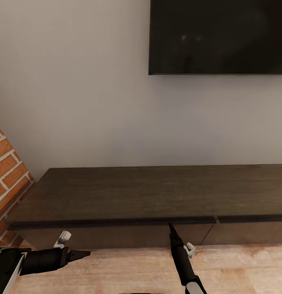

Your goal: Place each of the two pumpkins and all three candles from the living room inside a cabinet in the living room (use any cabinet), then make sure every cabinet is closed, and position the cauldron so it is next to a table in the living room.

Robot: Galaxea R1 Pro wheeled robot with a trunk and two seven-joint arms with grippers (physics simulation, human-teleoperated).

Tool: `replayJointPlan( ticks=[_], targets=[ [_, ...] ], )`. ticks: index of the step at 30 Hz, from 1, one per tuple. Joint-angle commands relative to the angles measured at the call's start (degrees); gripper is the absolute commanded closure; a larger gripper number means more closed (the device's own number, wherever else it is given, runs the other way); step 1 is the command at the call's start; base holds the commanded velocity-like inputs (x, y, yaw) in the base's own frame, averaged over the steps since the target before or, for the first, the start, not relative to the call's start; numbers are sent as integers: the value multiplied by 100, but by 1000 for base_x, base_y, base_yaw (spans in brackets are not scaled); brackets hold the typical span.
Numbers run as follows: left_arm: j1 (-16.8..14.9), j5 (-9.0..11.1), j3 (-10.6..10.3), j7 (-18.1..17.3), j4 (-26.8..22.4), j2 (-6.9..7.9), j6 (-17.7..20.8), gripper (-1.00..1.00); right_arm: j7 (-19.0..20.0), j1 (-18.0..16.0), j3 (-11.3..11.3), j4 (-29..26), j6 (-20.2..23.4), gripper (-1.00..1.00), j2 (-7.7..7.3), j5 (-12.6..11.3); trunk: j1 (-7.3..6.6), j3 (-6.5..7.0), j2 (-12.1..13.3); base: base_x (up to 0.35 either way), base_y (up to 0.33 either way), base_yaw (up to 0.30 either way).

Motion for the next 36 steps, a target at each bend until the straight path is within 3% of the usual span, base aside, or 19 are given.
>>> replayJointPlan(
  ticks=[1, 36],
  targets=[
    [0, 0, 0, 0, 0, 3, 0, -100, 0, 2, 0, 3, 0, -100, 0, 0, 0, 0, 0, 74, 0, 0],
    [0, -2, -23, 0, 0, -10, 0, -100, -8, -1, 0, 6, -15, -100, 0, 0, 0, 0, 0, 44, 1, 0]
  ],
)
